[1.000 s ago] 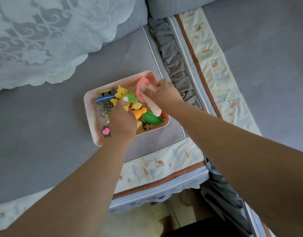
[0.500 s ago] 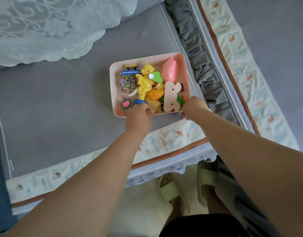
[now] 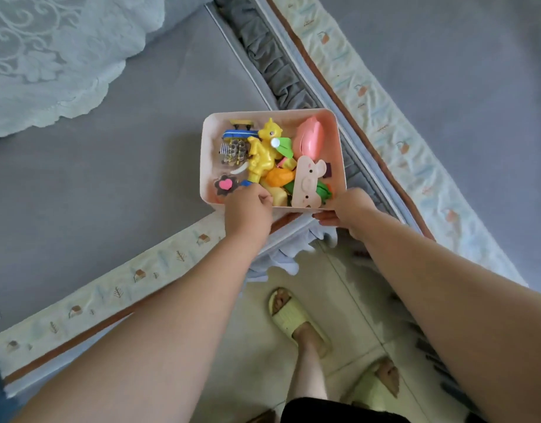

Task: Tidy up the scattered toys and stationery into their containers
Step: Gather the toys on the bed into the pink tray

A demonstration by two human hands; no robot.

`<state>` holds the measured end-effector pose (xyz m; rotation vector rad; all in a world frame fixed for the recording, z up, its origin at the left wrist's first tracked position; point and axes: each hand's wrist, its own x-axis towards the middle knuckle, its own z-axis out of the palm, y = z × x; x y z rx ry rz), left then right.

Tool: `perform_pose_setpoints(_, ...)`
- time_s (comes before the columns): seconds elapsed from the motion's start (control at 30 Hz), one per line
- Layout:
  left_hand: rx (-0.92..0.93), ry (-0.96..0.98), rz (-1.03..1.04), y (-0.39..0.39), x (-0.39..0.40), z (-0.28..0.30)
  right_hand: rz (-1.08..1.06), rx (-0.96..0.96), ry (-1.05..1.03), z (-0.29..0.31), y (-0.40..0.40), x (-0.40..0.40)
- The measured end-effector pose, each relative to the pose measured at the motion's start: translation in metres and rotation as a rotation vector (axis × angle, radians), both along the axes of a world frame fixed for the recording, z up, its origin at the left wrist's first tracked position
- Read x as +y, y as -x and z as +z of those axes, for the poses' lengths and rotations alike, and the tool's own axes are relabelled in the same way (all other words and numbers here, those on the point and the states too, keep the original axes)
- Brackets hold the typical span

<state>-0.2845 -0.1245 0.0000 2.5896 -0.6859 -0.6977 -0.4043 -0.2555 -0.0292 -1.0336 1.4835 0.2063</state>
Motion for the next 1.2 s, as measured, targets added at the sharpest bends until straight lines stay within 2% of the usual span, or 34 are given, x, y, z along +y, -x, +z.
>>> perform_pose_setpoints(0.17, -0.096, 0.037, -0.192, 0.092, -0.053, 0.010, -0.273, -0.156, 0.094, 0.020, 0.113, -0.028)
perform_pose_setpoints(0.33, -0.126, 0.041, -0.402, 0.192, -0.103, 0.025, -0.357, -0.074, 0.144, 0.038, 0.229, -0.058)
perform_pose_setpoints(0.57, -0.086, 0.042, -0.794, 0.361, -0.167, 0.042, -0.736, -0.093, 0.175, 0.055, 0.420, -0.058)
perform_pose_setpoints(0.9, -0.123, 0.098, -1.446, 0.596, -0.171, 0.048, -1.355, -0.068, 0.177, 0.059, 0.642, 0.041)
perform_pose_setpoints(1.2, -0.071, 0.139, -1.878, 0.801, -0.095, 0.039, -1.826, -0.031, 0.192, 0.049, 0.794, 0.181)
